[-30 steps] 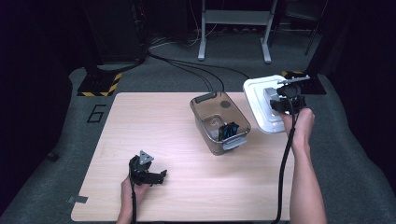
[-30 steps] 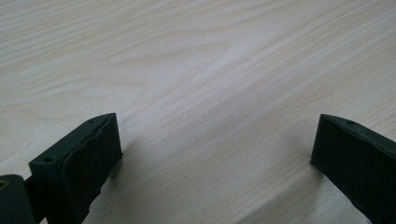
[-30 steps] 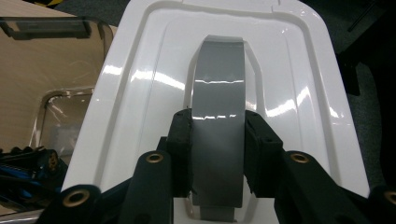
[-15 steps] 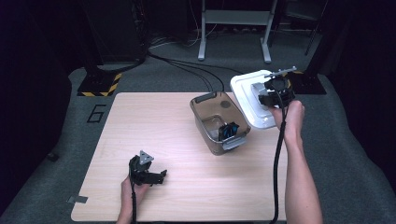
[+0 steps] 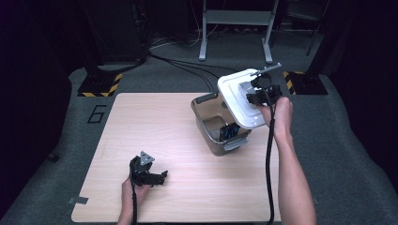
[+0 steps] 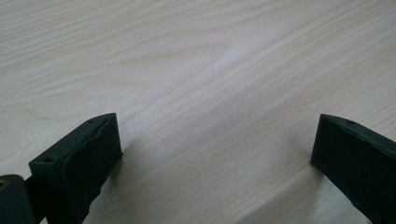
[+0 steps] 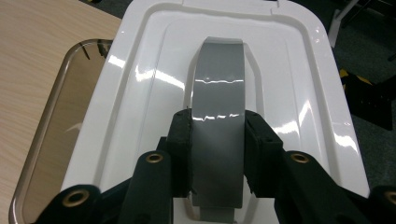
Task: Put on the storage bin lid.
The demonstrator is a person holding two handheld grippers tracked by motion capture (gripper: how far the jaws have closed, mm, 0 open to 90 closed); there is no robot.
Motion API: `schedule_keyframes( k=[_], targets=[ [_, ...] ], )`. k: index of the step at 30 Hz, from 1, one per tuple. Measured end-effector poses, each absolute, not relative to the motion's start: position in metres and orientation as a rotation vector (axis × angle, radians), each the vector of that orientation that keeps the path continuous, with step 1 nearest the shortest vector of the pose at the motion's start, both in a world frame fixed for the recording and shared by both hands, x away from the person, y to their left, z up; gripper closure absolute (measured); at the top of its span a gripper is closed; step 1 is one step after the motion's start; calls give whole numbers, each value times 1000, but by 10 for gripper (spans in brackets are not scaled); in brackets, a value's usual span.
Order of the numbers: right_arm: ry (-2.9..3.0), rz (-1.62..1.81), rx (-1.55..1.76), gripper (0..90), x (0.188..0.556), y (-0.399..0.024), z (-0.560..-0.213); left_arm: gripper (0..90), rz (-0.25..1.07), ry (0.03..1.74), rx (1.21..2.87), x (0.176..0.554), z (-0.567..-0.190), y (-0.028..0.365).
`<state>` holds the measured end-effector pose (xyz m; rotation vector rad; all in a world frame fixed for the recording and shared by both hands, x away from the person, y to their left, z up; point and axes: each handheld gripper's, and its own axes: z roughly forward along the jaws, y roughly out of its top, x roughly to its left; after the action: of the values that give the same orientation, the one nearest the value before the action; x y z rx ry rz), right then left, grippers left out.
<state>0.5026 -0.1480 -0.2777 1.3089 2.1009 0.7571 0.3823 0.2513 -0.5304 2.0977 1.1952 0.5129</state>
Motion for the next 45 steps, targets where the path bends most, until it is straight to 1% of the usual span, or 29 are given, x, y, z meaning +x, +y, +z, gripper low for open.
schedule_keyframes(
  k=[15, 34, 45],
  targets=[
    [2202, 746, 1268, 670, 512, -112, -285, 14, 513, 1195, 2098, 382, -530, 251],
    [2322, 698, 1318, 669, 534, -75, -318, 14, 524, 1192, 2093, 383, -531, 251],
    [2337, 662, 1323, 666, 539, -64, -328, 14, 523, 1193, 2093, 383, -531, 251]
  ],
)
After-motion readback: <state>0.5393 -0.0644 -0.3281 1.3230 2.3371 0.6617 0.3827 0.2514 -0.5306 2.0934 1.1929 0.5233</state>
